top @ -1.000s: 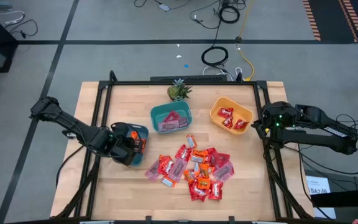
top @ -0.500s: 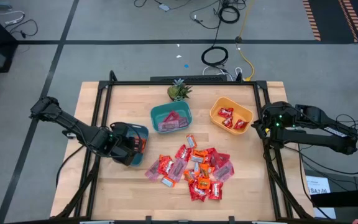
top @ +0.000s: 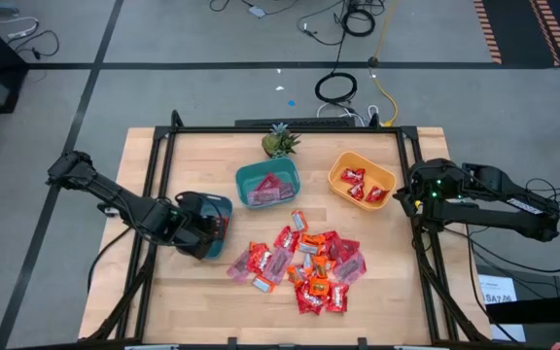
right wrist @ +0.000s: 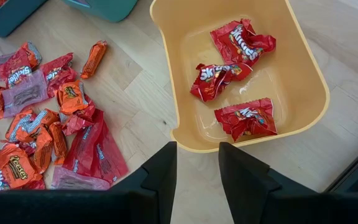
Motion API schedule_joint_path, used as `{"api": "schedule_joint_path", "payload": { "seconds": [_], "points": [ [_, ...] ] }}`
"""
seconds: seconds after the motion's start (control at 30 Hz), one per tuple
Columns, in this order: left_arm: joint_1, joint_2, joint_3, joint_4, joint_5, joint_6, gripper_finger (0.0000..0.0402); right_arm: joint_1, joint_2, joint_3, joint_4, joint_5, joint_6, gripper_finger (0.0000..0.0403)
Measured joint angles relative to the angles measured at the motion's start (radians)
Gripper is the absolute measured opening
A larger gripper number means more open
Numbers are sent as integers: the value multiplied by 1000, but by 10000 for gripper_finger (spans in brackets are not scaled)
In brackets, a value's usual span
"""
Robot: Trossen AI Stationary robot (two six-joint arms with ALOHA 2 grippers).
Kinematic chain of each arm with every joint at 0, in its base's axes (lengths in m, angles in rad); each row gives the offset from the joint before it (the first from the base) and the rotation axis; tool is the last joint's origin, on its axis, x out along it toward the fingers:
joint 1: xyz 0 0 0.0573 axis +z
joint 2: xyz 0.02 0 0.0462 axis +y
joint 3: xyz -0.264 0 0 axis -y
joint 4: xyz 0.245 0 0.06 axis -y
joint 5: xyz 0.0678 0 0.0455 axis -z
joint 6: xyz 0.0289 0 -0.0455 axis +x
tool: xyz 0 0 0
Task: Sort candy
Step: Put the orange chocolate into the blue bin
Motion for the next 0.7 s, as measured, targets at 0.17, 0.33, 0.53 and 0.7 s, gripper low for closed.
{"api": "schedule_joint_path", "payload": {
  "seconds": [0.17,0.33,0.53,0.7],
  "points": [
    [0,0,0,48,0,1,178,0,0,0,0,0,0,112],
    [0,3,0,140,0,122,178,0,0,0,0,0,7,112],
    [0,80,2,370,-39,256,178,0,0,0,0,0,7,112],
    [0,208,46,478,-39,354,178,0,0,0,0,0,7,112]
  ]
}}
